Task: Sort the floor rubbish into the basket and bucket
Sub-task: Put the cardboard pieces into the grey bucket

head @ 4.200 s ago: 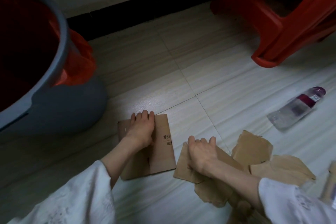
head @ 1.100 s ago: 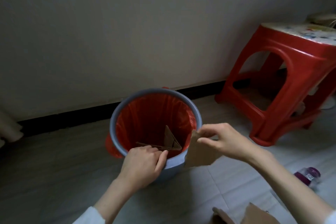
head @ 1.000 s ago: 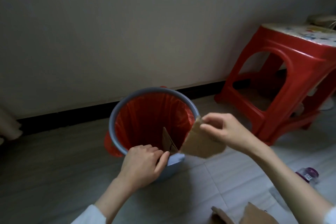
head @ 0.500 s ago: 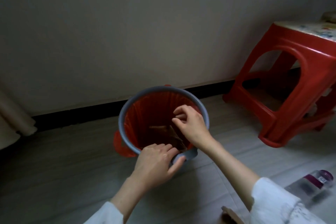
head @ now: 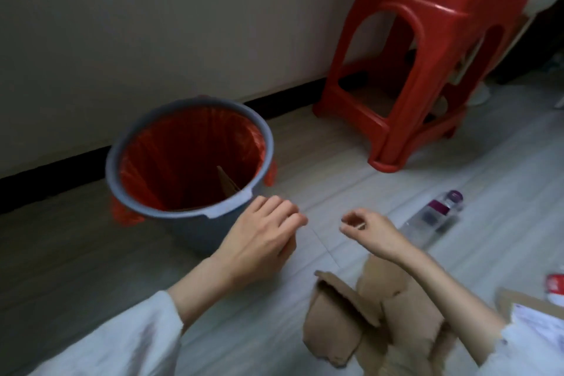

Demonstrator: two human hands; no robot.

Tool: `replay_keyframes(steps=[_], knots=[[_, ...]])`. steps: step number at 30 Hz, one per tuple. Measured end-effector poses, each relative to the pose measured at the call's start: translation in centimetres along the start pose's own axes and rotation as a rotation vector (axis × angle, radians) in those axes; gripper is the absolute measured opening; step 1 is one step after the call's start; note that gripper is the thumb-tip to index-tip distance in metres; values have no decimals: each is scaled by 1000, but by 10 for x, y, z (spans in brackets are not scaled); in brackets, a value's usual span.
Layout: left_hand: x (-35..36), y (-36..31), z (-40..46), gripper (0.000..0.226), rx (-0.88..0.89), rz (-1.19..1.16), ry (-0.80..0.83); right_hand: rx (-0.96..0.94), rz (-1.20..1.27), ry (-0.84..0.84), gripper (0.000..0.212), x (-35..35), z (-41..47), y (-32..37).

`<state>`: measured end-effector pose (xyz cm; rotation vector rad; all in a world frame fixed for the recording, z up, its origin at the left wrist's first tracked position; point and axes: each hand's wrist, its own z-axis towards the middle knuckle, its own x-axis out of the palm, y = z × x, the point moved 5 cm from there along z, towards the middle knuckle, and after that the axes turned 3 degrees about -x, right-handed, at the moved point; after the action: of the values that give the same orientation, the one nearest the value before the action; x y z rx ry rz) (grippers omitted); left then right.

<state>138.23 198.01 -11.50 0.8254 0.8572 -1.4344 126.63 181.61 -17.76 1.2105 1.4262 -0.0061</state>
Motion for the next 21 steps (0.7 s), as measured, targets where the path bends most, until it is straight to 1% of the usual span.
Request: replay_keyframes(steps=[1, 2, 3, 6, 9, 11, 12, 14, 15, 16, 17, 19, 21], knots=[[17, -10, 3, 16, 26, -22, 107, 75, -63, 110, 30, 7, -5, -22], [40, -22, 5, 19, 54, -46, 216, 148, -101, 184, 34, 13, -13, -46], [61, -32, 4, 22, 93, -66, 323, 206, -130, 221, 36, 17, -19, -68], [119, -63, 1, 39, 186, -36, 628, 333, -207, 202, 42, 18, -33, -124], [165, -85, -7, 54, 178, -3, 852, 400, -265, 160, 53, 19, -42, -159], [186, -99, -16, 54, 214, -38, 895, 445, -334, 139, 61, 19, -45, -175], [195, -103, -23, 52, 225, -80, 877, 472, -366, 153, 67, 22, -47, -181], [205, -102, -28, 47, 235, -101, 820, 505, -431, 227, 86, 31, -50, -189], [210, -99, -29, 44, 224, -97, 819, 502, -473, 277, 93, 37, -52, -192], [212, -96, -27, 41, 219, -94, 819, 482, -524, 320, 95, 44, -53, -193], [213, -91, -25, 38, 198, -88, 833, 456, -576, 358, 94, 50, -54, -195], [212, -77, -19, 35, 121, -68, 792, 405, -655, 413, 88, 58, -53, -195], [207, -63, -17, 33, 59, -29, 758, 353, -707, 428, 72, 60, -48, -193]])
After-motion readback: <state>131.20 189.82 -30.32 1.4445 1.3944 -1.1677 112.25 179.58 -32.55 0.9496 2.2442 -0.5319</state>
